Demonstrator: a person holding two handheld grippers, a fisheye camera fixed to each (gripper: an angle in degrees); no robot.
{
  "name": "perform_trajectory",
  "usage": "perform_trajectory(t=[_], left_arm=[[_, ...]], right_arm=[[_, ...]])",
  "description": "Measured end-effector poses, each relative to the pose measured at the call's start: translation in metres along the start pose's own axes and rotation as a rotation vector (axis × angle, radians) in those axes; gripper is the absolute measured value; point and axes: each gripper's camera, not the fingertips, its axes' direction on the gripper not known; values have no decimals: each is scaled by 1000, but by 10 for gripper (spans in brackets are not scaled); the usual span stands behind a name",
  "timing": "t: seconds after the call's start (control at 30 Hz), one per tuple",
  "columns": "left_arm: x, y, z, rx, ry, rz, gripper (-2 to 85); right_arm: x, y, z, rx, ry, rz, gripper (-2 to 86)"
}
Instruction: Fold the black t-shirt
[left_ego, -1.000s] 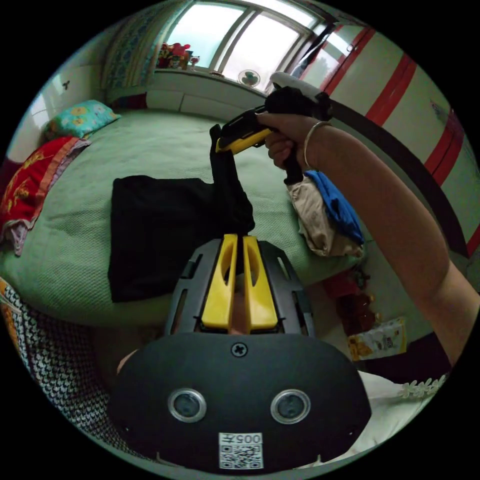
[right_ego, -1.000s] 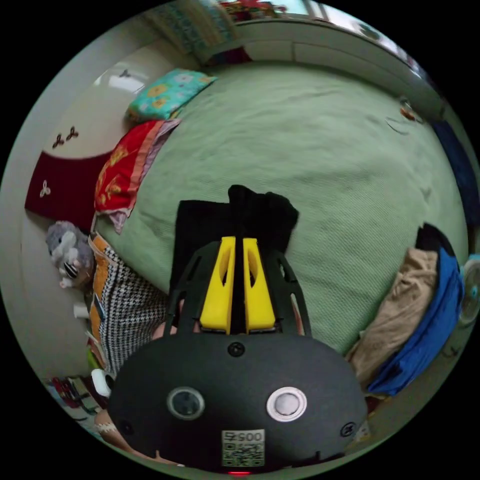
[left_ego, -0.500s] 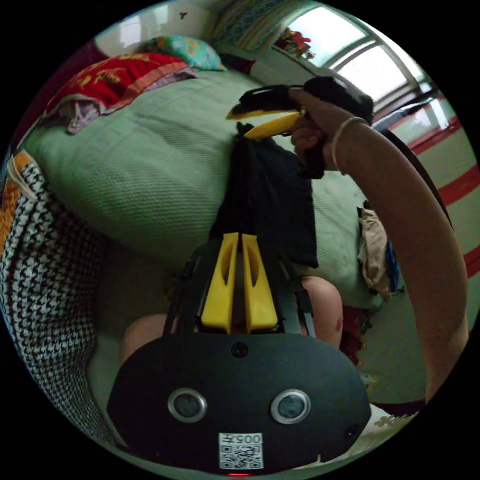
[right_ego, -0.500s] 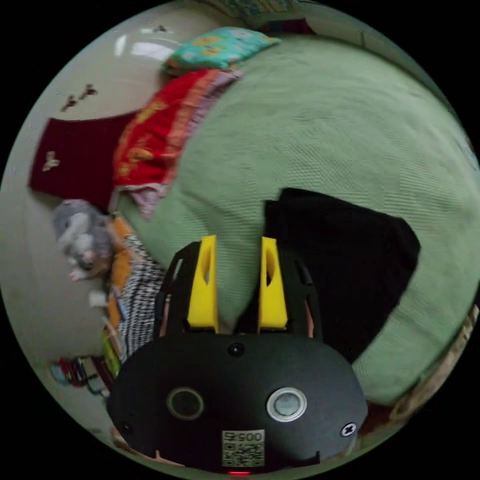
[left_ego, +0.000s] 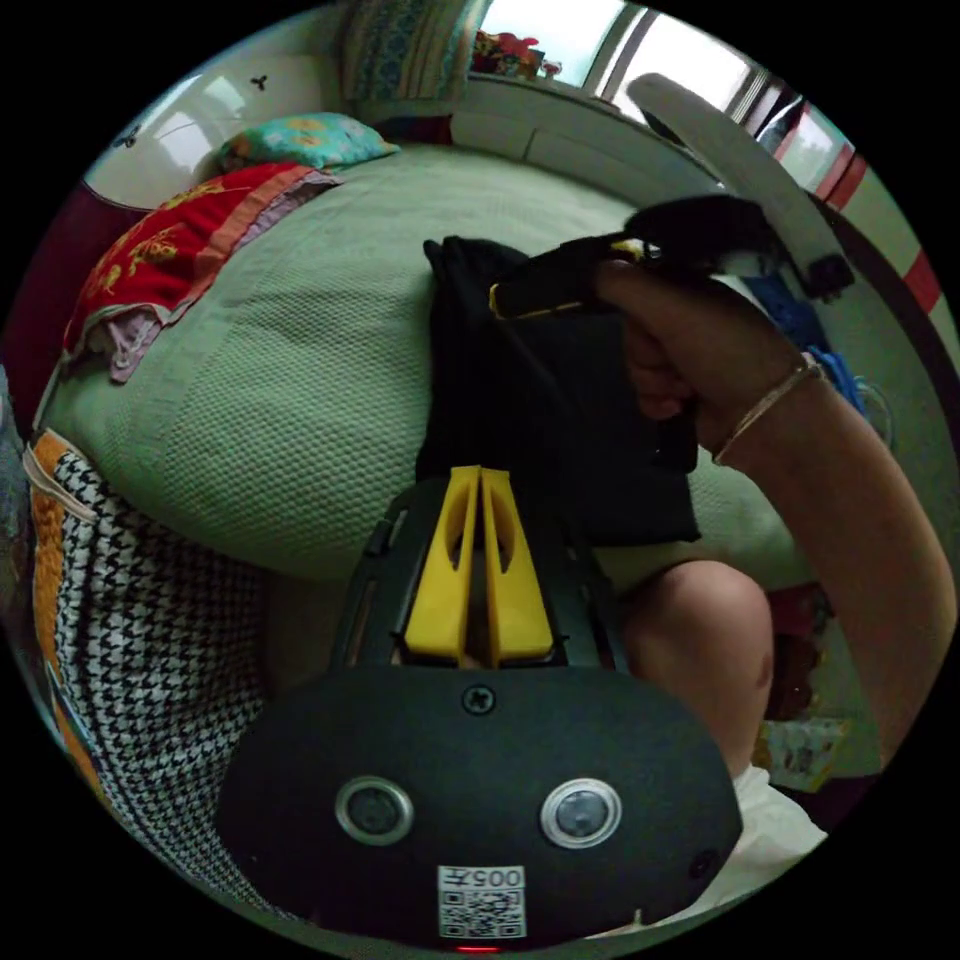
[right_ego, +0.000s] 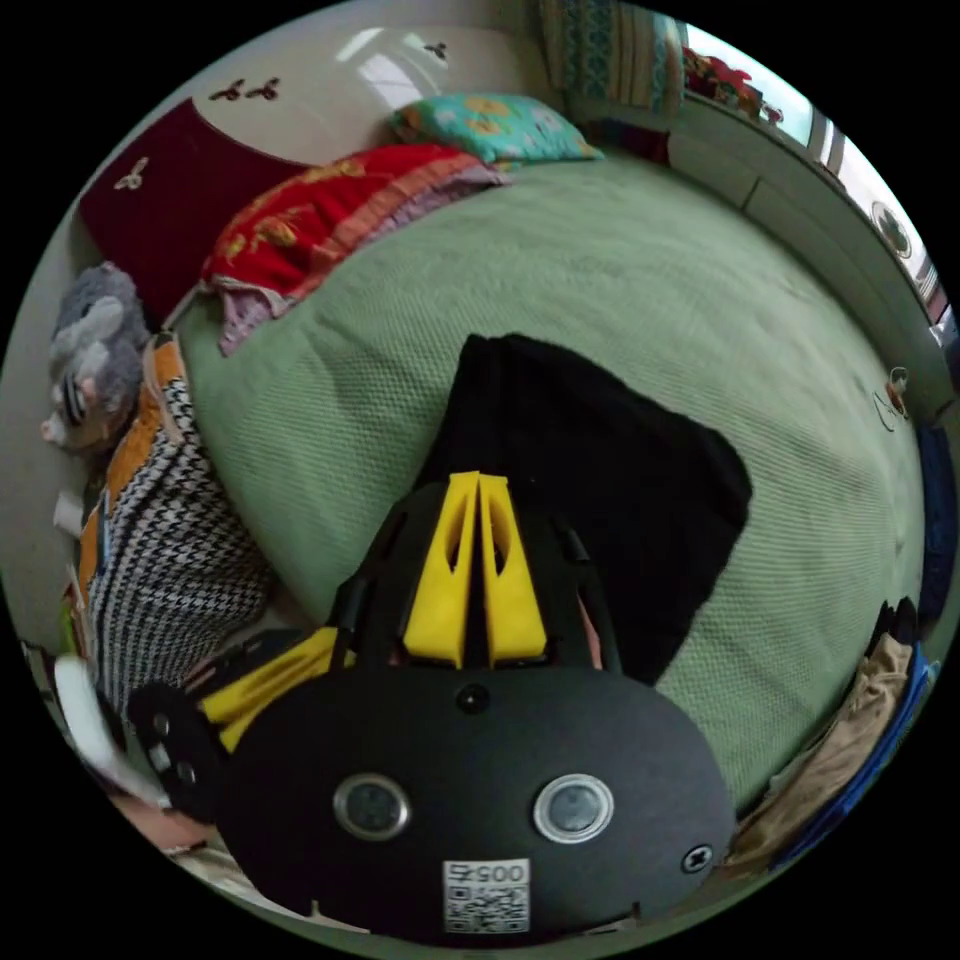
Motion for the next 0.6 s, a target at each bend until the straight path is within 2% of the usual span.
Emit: perform_trajectory(t=[0.1,0.2,0.27,0.4,0.5,0.6], left_arm=[[-17,-8,7,1,14,-49,-6],[-27,-20,8,-17,36,-66,-6],[-28,-26,0,1,0,-58,-6],[-30,-47,-25,122,15,8,-6],[-29,-89,-22,145,-2,69,-6],[-27,-137,0,135,-68,83,-6]], right_arm=[[-17,-20,28,-73,65,-32,-11],[-11,-32,22,-112,-64,49,-11],[-11,-18,-9,-13,-125,28,-11],[-21,42,-59,113,-43,-27,-10],[-35,86,-58,-12,-75,-68,-10],[-44,112,-29,-223,-52,-15,-10]])
